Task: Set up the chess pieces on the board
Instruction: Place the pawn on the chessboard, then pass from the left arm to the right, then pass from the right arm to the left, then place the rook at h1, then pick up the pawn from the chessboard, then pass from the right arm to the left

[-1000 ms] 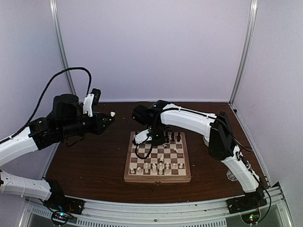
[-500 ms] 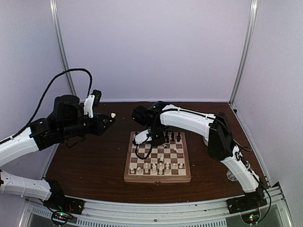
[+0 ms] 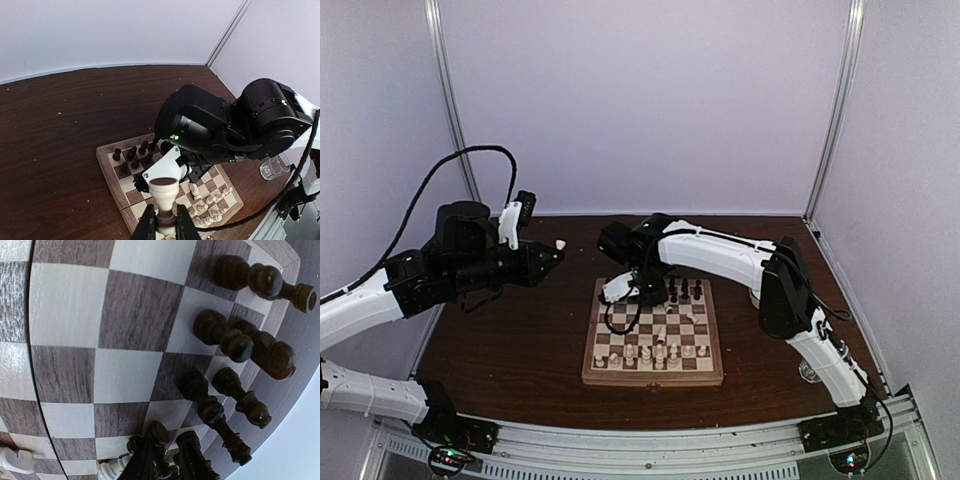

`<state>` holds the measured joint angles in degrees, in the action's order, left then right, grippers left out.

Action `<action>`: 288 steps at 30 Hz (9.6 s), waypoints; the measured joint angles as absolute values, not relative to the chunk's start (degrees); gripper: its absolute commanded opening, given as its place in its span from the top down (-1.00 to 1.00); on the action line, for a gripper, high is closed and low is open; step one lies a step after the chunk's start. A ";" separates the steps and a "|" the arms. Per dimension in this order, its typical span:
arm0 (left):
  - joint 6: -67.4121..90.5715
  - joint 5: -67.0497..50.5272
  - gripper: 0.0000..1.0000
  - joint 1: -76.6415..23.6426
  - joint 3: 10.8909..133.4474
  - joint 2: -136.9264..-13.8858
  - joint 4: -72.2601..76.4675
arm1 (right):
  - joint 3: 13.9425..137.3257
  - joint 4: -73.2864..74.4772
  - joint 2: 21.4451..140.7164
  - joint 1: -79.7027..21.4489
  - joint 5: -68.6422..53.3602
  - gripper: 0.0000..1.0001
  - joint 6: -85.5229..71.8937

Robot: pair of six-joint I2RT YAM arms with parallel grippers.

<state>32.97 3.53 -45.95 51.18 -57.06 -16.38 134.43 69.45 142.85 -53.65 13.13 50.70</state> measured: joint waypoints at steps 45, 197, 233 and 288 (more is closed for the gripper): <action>52.42 -50.61 0.95 -46.83 74.78 -98.63 3.11 | 105.58 68.51 95.92 -47.03 -28.42 -0.04 55.66; 4.08 -5.37 0.66 -70.35 129.03 -139.52 -62.43 | 60.75 46.85 69.38 -3.86 -49.08 -0.11 27.83; 15.59 -5.89 0.30 -54.98 109.19 -115.44 -51.68 | 64.14 47.35 80.25 -20.12 -41.08 0.00 29.80; 50.52 -23.77 0.13 -48.31 68.45 -101.41 -4.56 | 72.95 36.84 96.97 -37.93 -32.03 0.76 25.39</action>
<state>50.52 -23.77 -48.31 68.45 -101.41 -4.56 72.95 36.84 96.97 -37.93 -32.03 25.39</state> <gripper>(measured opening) 0.438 0.123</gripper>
